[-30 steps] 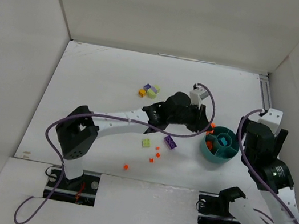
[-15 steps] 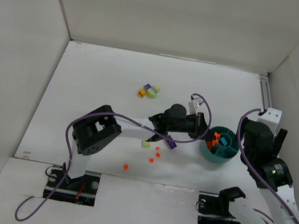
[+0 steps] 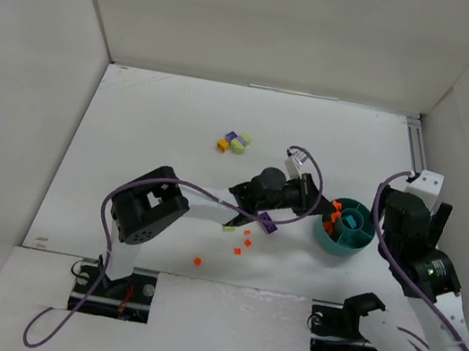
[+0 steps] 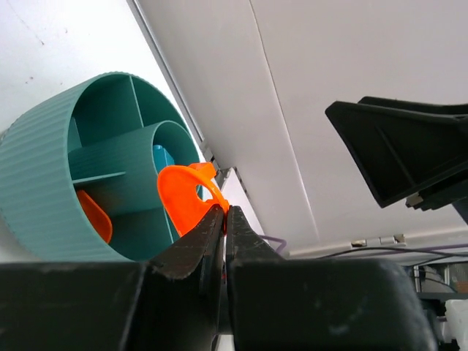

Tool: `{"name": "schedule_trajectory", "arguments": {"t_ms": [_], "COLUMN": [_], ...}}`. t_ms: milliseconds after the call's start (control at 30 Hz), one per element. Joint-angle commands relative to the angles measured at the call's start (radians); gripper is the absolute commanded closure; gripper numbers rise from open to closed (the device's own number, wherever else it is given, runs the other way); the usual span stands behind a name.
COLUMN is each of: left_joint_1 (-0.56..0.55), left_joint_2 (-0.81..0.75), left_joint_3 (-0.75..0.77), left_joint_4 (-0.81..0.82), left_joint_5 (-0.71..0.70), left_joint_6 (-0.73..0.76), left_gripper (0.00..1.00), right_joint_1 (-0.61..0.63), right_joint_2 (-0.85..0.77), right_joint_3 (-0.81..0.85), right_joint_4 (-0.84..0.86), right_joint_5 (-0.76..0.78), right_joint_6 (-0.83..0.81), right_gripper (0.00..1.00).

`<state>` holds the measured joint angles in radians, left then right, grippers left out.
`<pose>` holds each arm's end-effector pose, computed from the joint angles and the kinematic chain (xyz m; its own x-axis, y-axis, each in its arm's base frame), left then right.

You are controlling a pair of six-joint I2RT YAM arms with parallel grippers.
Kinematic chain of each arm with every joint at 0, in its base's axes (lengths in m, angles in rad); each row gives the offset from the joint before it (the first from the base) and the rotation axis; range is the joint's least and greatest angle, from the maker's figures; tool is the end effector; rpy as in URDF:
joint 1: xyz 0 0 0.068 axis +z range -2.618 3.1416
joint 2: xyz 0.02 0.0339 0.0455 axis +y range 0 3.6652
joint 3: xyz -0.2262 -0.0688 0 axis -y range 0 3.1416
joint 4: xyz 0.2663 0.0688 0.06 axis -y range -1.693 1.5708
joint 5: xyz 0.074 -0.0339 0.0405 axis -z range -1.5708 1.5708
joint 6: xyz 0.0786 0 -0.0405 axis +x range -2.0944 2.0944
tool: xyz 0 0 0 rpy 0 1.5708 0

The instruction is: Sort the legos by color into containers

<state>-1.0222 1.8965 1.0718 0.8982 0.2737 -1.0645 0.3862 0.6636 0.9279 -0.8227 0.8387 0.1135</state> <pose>0.2251 -0.4091 0.1840 -0.8228 -0.2683 -0.5010 0.5000 0.0771 -0.8626 0.1985 0.0176 0.3133 -0.4500 -0.1012 -0.8873 0.3860 0.8739 -0.2955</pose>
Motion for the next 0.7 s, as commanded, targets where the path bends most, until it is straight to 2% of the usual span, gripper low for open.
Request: {"name": "schedule_trajectory", "arguments": {"t_ms": [0, 367, 667], "left_joint_1": [-0.007, -0.027, -0.047], "left_joint_2": [-0.008, 0.032, 0.041], "left_joint_3": [0.005, 0.016, 0.037], "left_joint_4": [0.082, 0.065, -0.01], "left_joint_5": [-0.025, -0.07, -0.1], "left_joint_6": [-0.023, -0.014, 0.017], "left_gripper": [1.0, 1.0, 1.0], "right_joint_1": [-0.004, -0.004, -0.004], "right_joint_2": [-0.013, -0.024, -0.035], "right_joint_3": [0.022, 0.022, 0.012], "right_joint_4": [0.008, 0.008, 0.017], "right_joint_5": [0.011, 0.011, 0.011], "right_joint_6": [0.012, 0.003, 0.003], "right_gripper": [0.0, 0.0, 0.0]}}
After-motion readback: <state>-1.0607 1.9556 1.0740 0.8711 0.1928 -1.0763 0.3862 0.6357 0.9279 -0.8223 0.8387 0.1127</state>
